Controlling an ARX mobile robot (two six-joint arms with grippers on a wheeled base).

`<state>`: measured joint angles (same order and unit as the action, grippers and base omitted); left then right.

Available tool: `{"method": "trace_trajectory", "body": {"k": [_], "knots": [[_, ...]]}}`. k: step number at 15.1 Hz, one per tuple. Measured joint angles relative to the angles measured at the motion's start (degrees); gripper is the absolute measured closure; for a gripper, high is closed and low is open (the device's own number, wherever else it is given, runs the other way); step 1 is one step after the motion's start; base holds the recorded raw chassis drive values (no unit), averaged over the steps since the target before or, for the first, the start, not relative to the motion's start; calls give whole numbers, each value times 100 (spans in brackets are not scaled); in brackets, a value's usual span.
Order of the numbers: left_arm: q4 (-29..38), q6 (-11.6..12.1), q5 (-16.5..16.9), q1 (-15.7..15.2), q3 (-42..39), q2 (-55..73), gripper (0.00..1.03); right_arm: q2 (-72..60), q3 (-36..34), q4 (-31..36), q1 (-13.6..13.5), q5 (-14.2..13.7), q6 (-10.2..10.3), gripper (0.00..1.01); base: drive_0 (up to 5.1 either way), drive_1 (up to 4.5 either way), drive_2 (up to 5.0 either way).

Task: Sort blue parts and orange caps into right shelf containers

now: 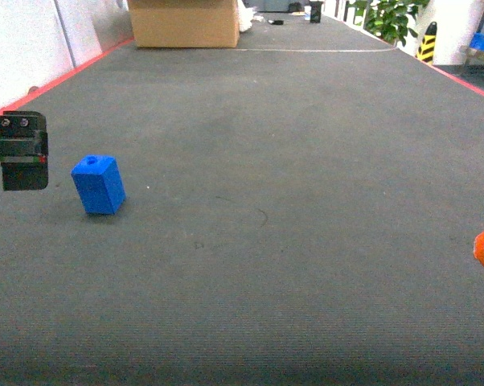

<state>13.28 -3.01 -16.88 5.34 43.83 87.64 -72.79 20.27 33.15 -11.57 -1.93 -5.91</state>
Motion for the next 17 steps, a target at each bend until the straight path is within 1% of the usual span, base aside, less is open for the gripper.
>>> {"method": "trace_trajectory", "body": {"k": [1,3,4,5,6,7,8,9,10,12,13,14,15,17], "knots": [[22,4,142,-28,234,297,5,0,0,0,0,0,-2,58,0,0,0],[17,-17,306,-66,732,879,5,0,0,0,0,-2,-2,58,0,0,0],[-17,-26,487,-66,953,1095,5,0,2,-2,0,-2,-2,58,0,0,0],[-166,-85,651,-44,1281,1375,5,0,0,2,0,0,0,58,0,0,0],[-306,-109,922,-42,1720,1659,5,0,0,0,0,0,0,58,0,0,0],[-352,-101,922,-35,2083,1908,5,0,2,-2,0,-2,0,58,0,0,0],[-442,-50,839,-20,2417,2153,5,0,0,0,0,-2,0,58,0,0,0],[-527,44,835,-20,2667,2387,5,0,0,0,0,-2,0,58,0,0,0],[-575,59,782,-20,2835,2603,5,0,0,0,0,-2,-2,58,0,0,0],[-610,72,780,-35,3060,3023,5,0,0,0,0,-2,0,58,0,0,0],[-551,61,581,-57,3147,3250,5,0,2,0,0,-2,0,58,0,0,0],[-577,48,697,-57,3198,3381,5,0,0,0,0,0,0,58,0,0,0],[-485,133,651,-46,3198,3484,10,0,0,0,0,-2,-2,58,0,0,0],[-487,175,704,-52,3195,3477,32,0,2,0,0,-2,-2,58,0,0,0]]}}
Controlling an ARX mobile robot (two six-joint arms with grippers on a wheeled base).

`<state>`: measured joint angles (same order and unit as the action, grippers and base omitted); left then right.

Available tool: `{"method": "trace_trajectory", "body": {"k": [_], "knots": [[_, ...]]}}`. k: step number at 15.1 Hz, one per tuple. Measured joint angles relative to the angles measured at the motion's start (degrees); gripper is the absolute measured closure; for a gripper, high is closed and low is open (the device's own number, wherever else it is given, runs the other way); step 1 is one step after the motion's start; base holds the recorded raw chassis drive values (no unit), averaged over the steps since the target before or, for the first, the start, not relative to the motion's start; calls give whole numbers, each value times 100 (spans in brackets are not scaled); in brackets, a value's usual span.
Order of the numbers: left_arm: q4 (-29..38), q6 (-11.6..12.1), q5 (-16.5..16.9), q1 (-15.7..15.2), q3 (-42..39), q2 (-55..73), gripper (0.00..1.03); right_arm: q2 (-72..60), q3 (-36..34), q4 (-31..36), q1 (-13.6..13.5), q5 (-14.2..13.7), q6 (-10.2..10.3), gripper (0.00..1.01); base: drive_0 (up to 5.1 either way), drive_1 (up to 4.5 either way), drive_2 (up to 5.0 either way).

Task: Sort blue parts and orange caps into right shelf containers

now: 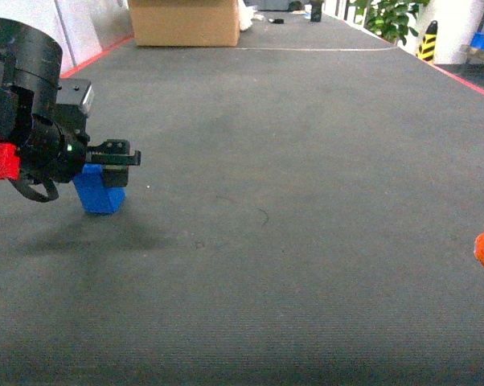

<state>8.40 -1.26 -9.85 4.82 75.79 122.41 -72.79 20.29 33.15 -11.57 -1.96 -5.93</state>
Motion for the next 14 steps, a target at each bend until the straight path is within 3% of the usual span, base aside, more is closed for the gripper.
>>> {"method": "trace_trajectory", "body": {"k": [2,3,6,8,10,11,14], "knots": [[131,7,-50,-28,-146,-173,53,0,-2,-2,0,0,0,58,0,0,0],[197,4,-63,-33,-393,-417,56,0,0,2,0,0,0,58,0,0,0],[564,55,-92,-118,-1609,-2009,57,0,-2,0,0,2,0,58,0,0,0],[730,262,-304,-118,-2656,-3746,57,0,-2,-2,0,0,-2,58,0,0,0],[393,313,-608,55,-3744,-5340,57,0,-2,0,0,0,-2,58,0,0,0],[326,313,-595,109,-4170,-5862,57,0,-2,0,0,2,-2,58,0,0,0],[345,302,-619,96,-4214,-6008,57,0,-2,-2,0,2,-4,58,0,0,0]]}}
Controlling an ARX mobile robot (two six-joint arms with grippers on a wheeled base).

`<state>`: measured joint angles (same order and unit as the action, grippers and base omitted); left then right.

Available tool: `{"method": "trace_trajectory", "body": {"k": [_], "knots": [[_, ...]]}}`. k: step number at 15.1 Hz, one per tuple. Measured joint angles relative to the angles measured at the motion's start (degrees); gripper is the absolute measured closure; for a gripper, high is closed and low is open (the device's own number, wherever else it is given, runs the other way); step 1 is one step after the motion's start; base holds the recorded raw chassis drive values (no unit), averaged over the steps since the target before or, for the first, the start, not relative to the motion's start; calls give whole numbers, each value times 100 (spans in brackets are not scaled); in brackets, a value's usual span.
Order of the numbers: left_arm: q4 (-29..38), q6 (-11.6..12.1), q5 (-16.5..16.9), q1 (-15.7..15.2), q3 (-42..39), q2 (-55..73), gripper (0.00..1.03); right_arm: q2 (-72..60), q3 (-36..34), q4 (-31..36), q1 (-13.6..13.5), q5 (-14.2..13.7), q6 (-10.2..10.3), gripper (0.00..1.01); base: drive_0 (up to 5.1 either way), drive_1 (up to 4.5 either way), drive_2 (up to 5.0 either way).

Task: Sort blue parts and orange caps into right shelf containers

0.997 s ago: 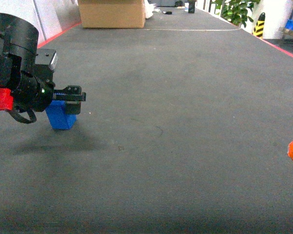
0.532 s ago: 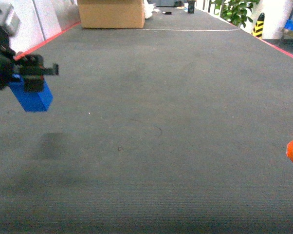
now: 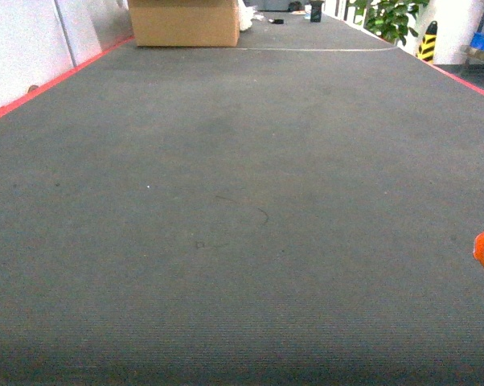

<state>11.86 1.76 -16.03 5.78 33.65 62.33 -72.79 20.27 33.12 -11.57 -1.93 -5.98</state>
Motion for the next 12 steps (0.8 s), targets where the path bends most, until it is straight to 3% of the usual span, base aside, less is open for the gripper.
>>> {"method": "trace_trajectory", "body": {"k": [7,12], "knots": [[7,0,-2,0,0,9,57,0,0,0,0,0,-2,58,0,0,0],[17,0,-22,-20,0,20,57,-20,2,7,0,15,-9,59,469,-378,-87]]}}
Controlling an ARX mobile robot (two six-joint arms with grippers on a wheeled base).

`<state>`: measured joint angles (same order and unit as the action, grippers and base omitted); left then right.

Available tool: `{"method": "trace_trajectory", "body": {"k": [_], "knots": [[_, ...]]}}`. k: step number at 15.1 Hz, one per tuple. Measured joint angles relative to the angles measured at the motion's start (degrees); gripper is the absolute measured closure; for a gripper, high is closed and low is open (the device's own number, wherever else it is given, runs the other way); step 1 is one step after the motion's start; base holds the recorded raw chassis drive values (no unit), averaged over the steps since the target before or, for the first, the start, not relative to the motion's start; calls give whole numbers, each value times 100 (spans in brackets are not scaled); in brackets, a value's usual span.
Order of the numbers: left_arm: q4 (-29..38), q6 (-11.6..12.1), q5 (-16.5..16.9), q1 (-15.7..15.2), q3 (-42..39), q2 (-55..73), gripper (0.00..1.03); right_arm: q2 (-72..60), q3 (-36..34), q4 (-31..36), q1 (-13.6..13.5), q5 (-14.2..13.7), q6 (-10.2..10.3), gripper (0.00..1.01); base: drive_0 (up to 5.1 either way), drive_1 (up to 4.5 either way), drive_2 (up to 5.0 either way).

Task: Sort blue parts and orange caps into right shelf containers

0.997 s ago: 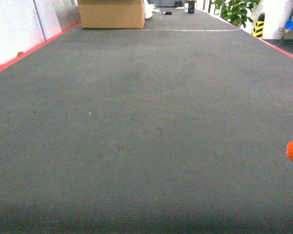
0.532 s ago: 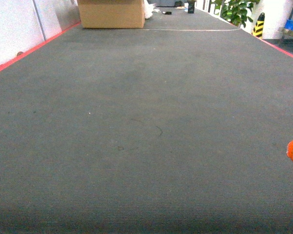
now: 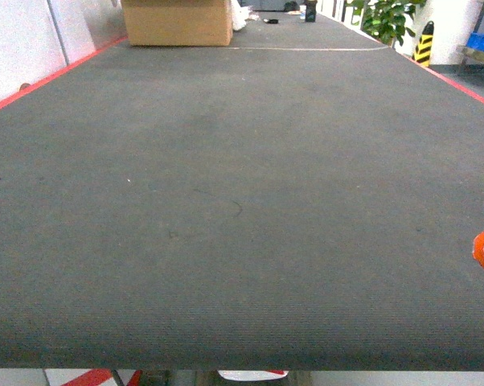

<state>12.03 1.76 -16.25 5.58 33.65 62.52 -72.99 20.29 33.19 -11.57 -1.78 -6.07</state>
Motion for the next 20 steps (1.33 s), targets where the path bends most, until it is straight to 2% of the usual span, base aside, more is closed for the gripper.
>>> {"method": "trace_trajectory", "body": {"k": [7,20], "knots": [[-7,-2,0,0,0,-2,58,0,0,-7,0,0,0,59,474,-357,-146],[-2,-2,15,20,0,0,58,0,0,-7,0,-17,0,59,495,-272,-201]]}}
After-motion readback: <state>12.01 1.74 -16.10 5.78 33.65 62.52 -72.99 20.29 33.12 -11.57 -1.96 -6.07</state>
